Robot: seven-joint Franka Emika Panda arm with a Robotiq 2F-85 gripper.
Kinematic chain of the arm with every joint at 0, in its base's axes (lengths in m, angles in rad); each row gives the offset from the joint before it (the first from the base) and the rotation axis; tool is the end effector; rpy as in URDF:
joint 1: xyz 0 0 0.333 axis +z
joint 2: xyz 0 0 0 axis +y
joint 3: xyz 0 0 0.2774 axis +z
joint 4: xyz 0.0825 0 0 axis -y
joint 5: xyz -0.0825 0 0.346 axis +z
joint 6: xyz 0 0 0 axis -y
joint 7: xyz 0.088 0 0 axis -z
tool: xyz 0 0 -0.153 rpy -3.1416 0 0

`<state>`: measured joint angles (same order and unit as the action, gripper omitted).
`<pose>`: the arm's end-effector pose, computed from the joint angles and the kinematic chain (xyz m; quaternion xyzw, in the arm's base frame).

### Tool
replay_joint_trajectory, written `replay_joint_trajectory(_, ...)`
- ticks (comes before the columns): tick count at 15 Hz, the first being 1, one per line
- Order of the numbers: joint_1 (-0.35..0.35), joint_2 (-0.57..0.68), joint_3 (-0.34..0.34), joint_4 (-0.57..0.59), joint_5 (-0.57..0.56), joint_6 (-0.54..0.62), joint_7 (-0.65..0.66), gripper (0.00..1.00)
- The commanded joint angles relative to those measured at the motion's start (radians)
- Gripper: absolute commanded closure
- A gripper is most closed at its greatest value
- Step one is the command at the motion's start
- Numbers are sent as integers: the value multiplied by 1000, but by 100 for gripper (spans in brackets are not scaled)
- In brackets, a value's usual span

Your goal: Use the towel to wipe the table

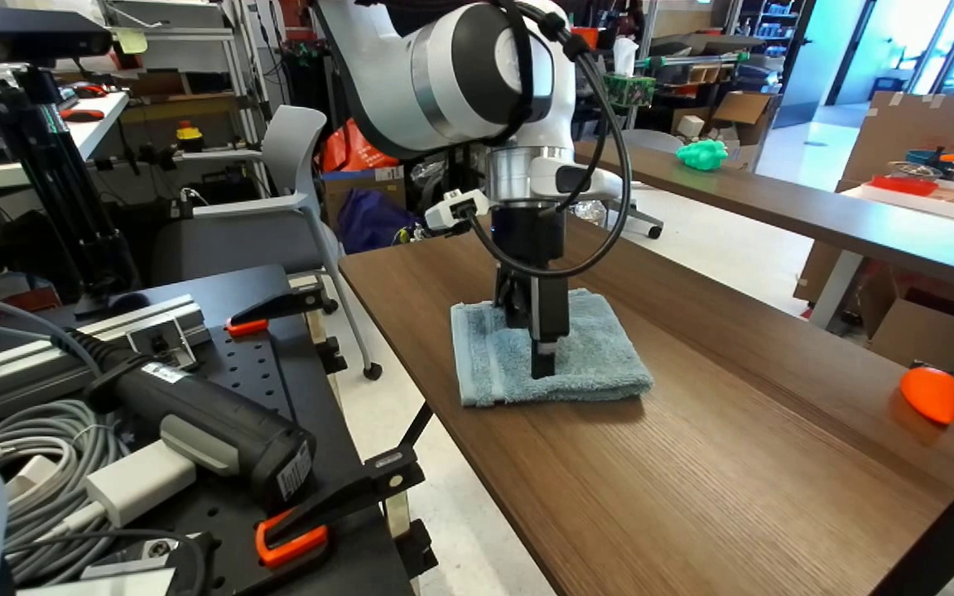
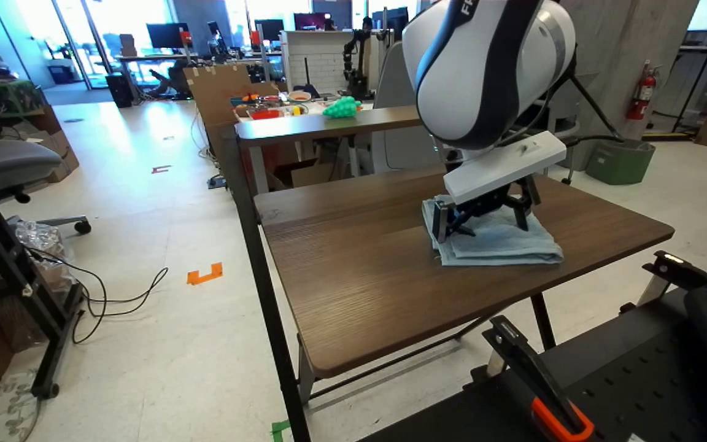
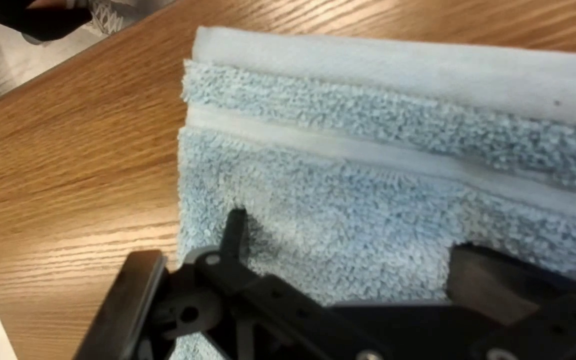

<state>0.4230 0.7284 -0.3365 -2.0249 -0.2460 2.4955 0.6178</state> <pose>0.5133 0.0164 0.0487 0.9691 -0.1269 -0.0497 0.2055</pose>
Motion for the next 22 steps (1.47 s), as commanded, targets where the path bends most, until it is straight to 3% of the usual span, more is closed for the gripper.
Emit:
replay_joint_trajectory(1, 33, 101, 33, -28, -79, 115, 116, 0)
replay_joint_trajectory(5, 8, 155, 60, 67, -23, 161, 232, 0)
replay_joint_trajectory(10, -106, 210, 135, 304, 146, 3, 308, 0)
replay_joint_trajectory(17, -261, 342, 164, 607, 295, -145, 422, 0)
replay_joint_trajectory(22, -281, 392, 173, 689, 296, -170, 461, 0)
